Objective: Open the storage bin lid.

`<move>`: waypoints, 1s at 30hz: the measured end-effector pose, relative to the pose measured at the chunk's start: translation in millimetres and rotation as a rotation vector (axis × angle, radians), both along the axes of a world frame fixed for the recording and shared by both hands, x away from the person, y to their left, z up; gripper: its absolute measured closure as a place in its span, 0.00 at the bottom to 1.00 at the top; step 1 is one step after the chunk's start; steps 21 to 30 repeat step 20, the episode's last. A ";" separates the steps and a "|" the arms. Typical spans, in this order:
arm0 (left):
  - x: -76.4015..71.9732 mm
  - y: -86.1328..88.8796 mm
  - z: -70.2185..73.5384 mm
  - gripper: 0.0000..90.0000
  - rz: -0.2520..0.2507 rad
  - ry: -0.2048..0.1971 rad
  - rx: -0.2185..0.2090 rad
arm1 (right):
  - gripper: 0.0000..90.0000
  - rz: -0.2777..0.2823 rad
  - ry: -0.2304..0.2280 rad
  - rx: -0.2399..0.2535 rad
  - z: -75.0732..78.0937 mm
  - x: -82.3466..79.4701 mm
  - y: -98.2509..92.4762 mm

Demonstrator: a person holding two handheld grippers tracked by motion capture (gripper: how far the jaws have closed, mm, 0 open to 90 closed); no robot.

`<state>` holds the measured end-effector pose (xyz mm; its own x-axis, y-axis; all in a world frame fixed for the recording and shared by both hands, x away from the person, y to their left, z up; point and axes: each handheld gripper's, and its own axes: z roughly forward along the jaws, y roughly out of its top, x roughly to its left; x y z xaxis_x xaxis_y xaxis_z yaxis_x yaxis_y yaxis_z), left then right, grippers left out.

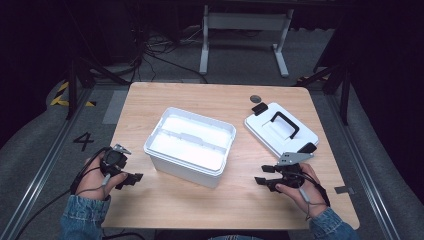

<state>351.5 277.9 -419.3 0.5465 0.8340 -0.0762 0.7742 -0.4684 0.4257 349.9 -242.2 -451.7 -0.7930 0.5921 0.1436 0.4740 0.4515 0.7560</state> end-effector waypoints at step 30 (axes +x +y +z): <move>1.0 -0.5 -2.4 0.23 -0.014 0.011 0.010 | 0.49 -0.011 -0.041 -0.032 -21.4 -0.9 6.5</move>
